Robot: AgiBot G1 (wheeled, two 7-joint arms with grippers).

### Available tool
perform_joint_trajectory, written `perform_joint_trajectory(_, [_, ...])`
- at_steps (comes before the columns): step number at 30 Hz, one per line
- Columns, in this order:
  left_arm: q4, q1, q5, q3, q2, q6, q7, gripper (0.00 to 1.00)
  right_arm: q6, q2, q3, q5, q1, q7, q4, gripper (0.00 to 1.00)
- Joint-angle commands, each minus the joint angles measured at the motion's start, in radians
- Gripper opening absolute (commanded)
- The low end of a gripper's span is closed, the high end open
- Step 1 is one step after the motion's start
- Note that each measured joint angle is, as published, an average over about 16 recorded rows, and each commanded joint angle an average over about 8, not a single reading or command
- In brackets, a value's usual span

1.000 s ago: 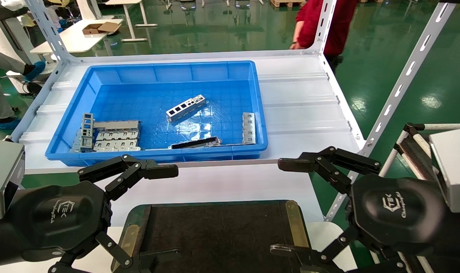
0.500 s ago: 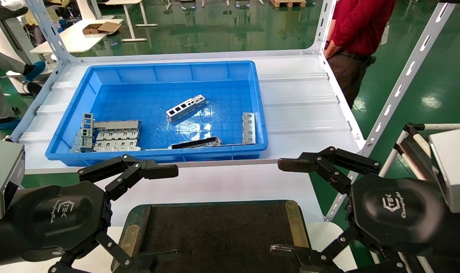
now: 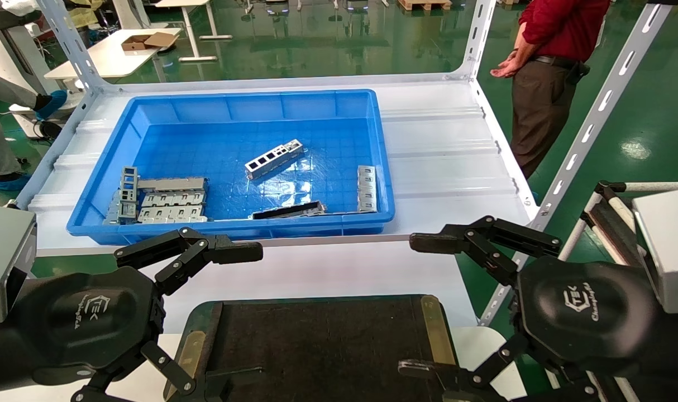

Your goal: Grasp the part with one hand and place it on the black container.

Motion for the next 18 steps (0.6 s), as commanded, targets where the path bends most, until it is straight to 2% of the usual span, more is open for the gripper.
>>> perform_joint_trajectory(1, [0.000,0.000,0.000,0.000,0.000,0.000,0.000,1.00,0.000,0.000,0.000,0.000,0.000,0.000,0.000,1.00])
perform_joint_trajectory(18, [0.038,-0.035,0.075,0.018,0.041,-0.057,0.035,1.00,0.000,0.000,-0.001,0.001,0.001,-0.001,-0.001,1.00])
